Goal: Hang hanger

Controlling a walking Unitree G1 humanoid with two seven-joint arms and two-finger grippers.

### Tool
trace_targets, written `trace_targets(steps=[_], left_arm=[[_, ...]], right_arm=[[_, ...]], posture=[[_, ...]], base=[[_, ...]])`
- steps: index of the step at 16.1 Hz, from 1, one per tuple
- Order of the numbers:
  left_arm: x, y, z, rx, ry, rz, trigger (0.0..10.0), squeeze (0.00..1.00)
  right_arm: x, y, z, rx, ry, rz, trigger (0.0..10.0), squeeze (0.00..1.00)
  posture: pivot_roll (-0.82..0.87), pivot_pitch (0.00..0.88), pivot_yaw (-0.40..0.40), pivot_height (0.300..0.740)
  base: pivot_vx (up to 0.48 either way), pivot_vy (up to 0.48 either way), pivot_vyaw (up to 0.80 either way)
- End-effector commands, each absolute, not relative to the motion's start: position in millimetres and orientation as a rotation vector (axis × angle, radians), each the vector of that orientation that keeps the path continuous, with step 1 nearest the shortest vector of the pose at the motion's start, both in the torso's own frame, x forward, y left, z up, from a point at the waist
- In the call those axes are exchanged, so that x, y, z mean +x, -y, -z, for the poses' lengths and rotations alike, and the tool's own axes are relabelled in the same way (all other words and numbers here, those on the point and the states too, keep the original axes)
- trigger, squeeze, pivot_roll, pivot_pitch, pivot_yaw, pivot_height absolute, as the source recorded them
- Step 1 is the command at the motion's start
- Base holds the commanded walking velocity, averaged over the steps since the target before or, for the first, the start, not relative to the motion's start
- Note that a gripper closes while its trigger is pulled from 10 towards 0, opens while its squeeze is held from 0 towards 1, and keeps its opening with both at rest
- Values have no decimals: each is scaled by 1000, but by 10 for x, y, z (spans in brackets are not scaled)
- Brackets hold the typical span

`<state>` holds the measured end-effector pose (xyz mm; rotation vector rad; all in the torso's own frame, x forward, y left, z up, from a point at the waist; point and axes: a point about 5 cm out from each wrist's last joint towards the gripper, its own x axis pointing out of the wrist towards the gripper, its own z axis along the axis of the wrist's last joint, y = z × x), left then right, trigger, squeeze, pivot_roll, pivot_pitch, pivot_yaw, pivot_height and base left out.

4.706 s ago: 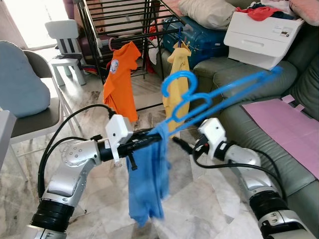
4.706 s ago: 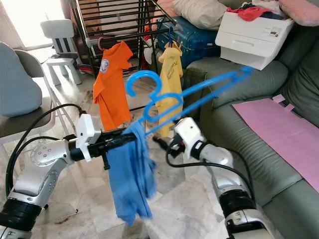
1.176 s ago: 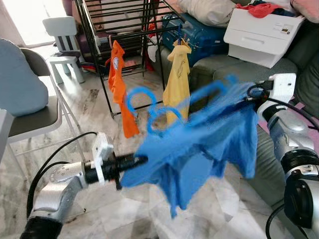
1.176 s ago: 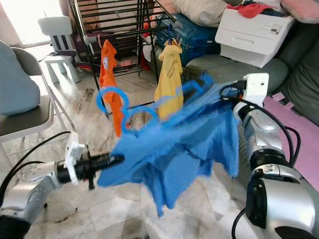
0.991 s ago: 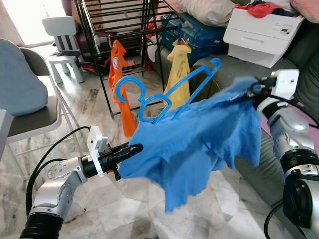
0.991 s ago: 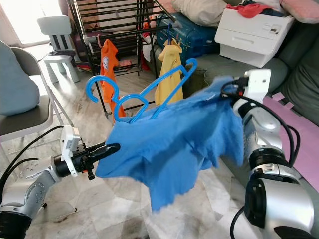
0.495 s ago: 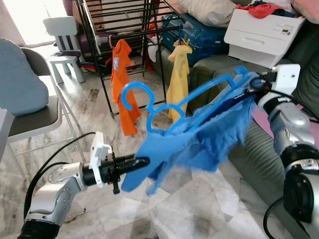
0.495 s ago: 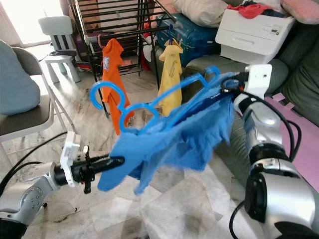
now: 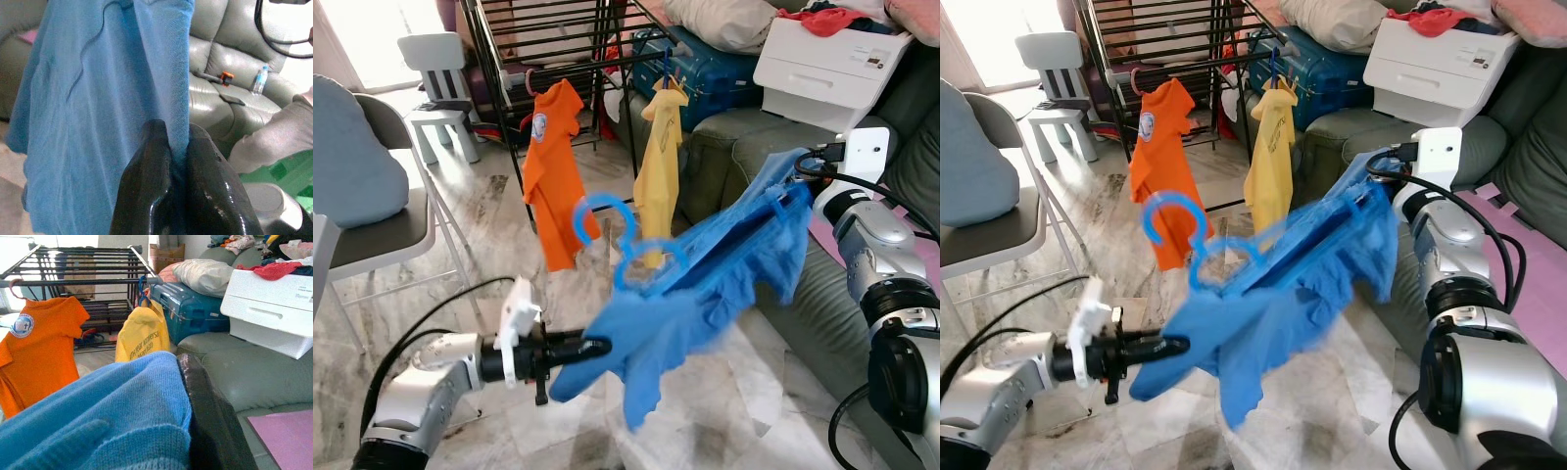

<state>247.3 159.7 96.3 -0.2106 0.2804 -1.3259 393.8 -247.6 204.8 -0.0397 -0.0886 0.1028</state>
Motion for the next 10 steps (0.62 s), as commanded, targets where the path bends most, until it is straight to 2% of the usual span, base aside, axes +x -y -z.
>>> trace_targets(steps=[1, 4, 6, 10], left_arm=[[2436, -1642, -882, -208, -322, 1309, 0, 0], [2451, -1614, -819, -144, -332, 1300, 0, 0], [2611, -1641, -774, -41, -283, 1166, 0, 0], [2802, -1743, -702, 18, -258, 938, 0, 0]], right_arm=[[3968, 2498, -2332, -9, 212, -98, 0, 0], [3979, 2474, -2339, -31, 200, -109, 0, 0], [3991, 2423, -2365, -55, 208, -128, 0, 0], [3984, 2319, -2335, -113, 216, -193, 0, 0]], posture=[[-109, 0, 5, 740], [-112, 0, 4, 740], [-110, 0, 3, 740], [-109, 0, 2, 740]], base=[[0, 0, 0], [0, 0, 0], [0, 0, 0], [0, 0, 0]])
